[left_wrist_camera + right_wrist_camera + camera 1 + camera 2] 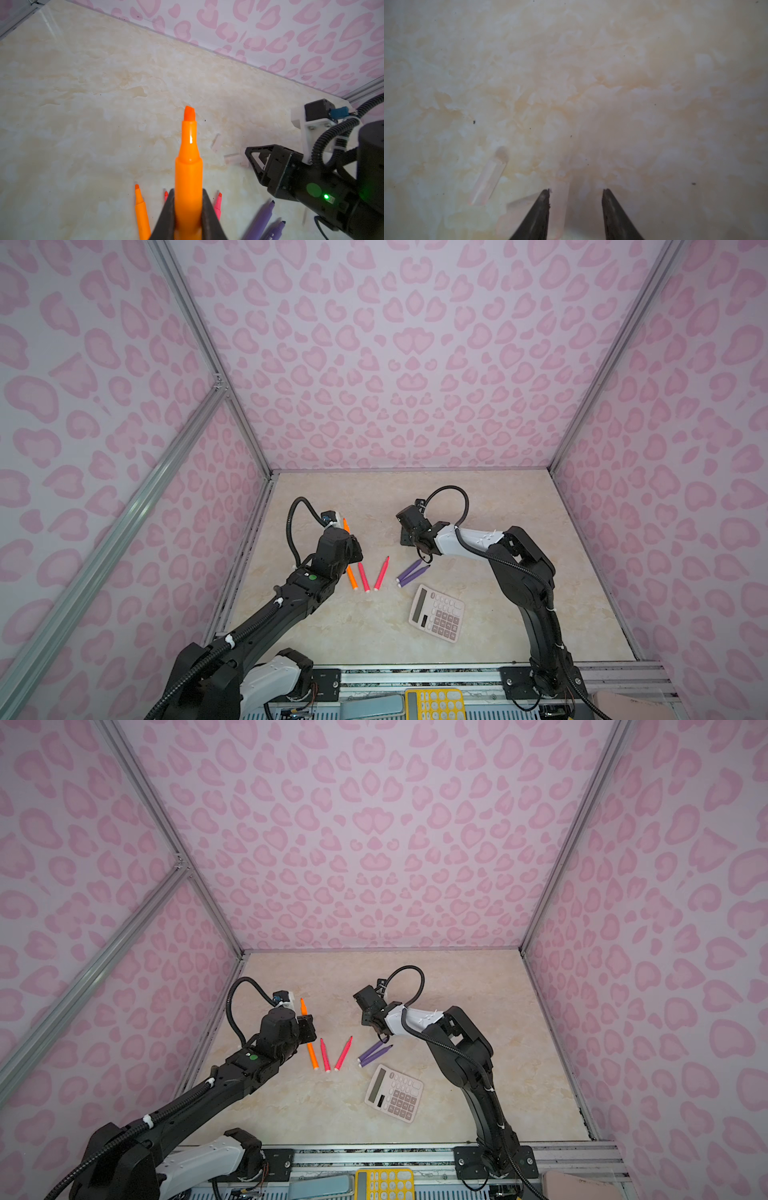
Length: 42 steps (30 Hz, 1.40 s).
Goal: Insert the pens into the pen caps
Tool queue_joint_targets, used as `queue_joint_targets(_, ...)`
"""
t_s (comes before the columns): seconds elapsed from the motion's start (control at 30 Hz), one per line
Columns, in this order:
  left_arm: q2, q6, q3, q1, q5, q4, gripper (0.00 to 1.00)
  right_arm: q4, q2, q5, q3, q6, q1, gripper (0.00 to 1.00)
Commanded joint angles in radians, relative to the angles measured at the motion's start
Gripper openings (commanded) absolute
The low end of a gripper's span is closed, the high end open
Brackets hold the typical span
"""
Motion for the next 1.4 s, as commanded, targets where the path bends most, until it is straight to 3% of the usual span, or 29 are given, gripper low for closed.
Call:
queue_joint_targets(0.0,0.000,-0.003,0.012,0.000,0.005,0.006,0.03,0.011,0.001,0.013,-0.008,-0.008,0.018,0.43)
queue_joint_targets(0.57,-0.009,0.000,0.028,0.000,0.015,-0.008,0.03,0.006,0.021,0.006,-0.009,-0.009,-0.012,0.37)
queue_joint_targets(1.0,-0.034,0.003,0.029,0.001,0.014,-0.012,0.03,-0.041,0.047,0.020,0.040,-0.054,-0.042,0.49)
queue_joint_targets(1.37,-0.043,0.003,0.028,0.001,0.015,-0.016,0.03,-0.074,0.078,0.003,0.085,-0.051,-0.041,0.41)
